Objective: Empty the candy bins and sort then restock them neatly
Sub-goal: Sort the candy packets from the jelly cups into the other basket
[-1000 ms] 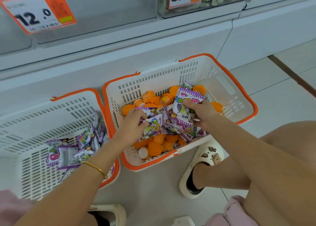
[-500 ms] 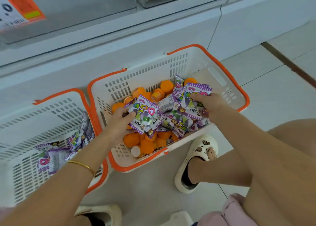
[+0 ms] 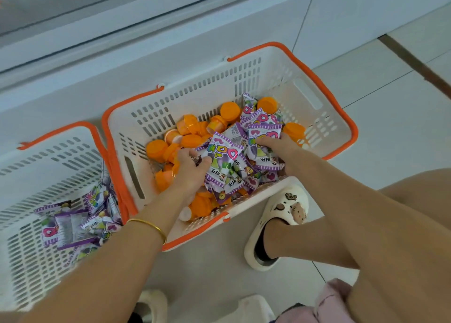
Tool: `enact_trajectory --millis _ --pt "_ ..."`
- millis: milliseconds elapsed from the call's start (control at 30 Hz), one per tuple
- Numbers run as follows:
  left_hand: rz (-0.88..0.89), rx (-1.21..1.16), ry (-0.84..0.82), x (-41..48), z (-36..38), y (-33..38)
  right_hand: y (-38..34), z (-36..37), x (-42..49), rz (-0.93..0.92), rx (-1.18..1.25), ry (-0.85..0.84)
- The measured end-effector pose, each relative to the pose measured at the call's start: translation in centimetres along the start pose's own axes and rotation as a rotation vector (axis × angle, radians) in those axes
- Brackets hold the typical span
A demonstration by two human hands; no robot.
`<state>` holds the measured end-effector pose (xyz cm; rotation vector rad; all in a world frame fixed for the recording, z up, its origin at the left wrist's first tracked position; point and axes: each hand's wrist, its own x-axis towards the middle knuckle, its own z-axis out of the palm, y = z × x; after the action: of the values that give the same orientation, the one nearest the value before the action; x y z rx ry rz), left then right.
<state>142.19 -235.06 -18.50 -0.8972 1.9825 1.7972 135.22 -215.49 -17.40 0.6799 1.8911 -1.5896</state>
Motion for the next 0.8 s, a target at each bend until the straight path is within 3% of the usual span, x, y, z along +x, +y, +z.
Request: enact_trajectory --millis 233,533,633,800 --pt "-0.04 -0.094 -0.139 0.3 1.7 0.1 0.0 0.2 0.2 0.021 -0.098 -0.155" --pt "0.083 -0.05 -0.184 0.2 3.6 2.0 -0.3 1.2 -0.9 0.049 -0.049 -0.325" --pt "0.112 -0.072 -0.219 -0.1 2.2 2.5 -1.2 2.0 -1.9 -0.027 -0.025 -0.296" --pt "0.293 -0.094 -0.205 -2.7 -1.6 6.0 -5.8 4.1 -6.3 -0.339 -0.099 -0.303"
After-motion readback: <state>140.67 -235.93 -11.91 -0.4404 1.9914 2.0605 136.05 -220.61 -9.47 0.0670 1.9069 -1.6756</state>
